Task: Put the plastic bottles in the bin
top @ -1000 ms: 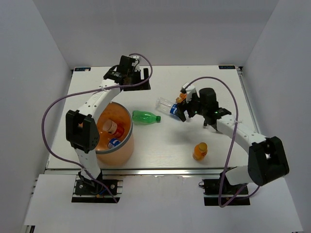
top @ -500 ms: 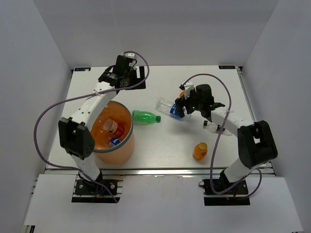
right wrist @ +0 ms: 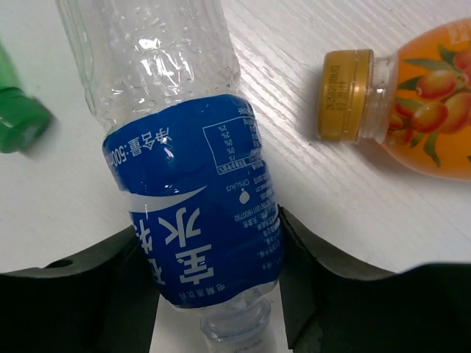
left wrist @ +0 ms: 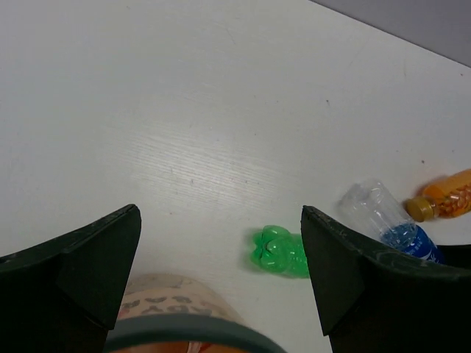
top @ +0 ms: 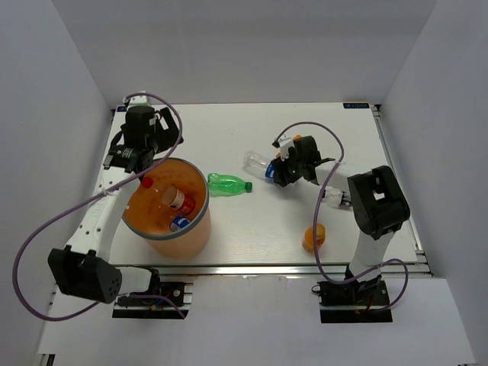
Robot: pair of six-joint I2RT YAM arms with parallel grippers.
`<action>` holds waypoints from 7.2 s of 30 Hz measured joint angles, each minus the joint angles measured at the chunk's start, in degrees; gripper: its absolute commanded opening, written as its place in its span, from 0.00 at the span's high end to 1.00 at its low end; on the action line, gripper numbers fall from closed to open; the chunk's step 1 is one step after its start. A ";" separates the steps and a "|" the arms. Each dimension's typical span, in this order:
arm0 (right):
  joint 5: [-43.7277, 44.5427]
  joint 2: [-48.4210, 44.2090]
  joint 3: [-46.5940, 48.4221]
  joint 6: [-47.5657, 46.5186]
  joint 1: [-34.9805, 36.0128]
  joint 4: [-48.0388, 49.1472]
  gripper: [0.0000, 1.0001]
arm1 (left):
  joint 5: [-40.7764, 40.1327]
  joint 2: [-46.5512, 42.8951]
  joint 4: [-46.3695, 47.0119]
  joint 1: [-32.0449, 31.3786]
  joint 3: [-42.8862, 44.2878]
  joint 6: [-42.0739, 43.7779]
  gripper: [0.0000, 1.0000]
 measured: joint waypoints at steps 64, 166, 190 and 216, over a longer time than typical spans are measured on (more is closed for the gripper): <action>-16.31 -16.74 0.20 -5.03 12.92 6.97 0.11 | 11.41 -12.68 21.68 22.03 -22.21 0.50 0.02; 22.36 14.71 27.26 50.99 -4.81 -11.06 0.42 | 9.40 -17.44 22.71 22.01 -26.67 1.73 0.02; -18.93 -4.13 42.05 15.82 34.36 -10.99 0.11 | 10.27 -17.46 22.67 22.01 -26.67 1.66 0.02; 20.31 -45.97 -7.76 29.81 10.27 -33.44 0.11 | 23.87 -9.33 22.99 20.70 -15.32 0.37 0.02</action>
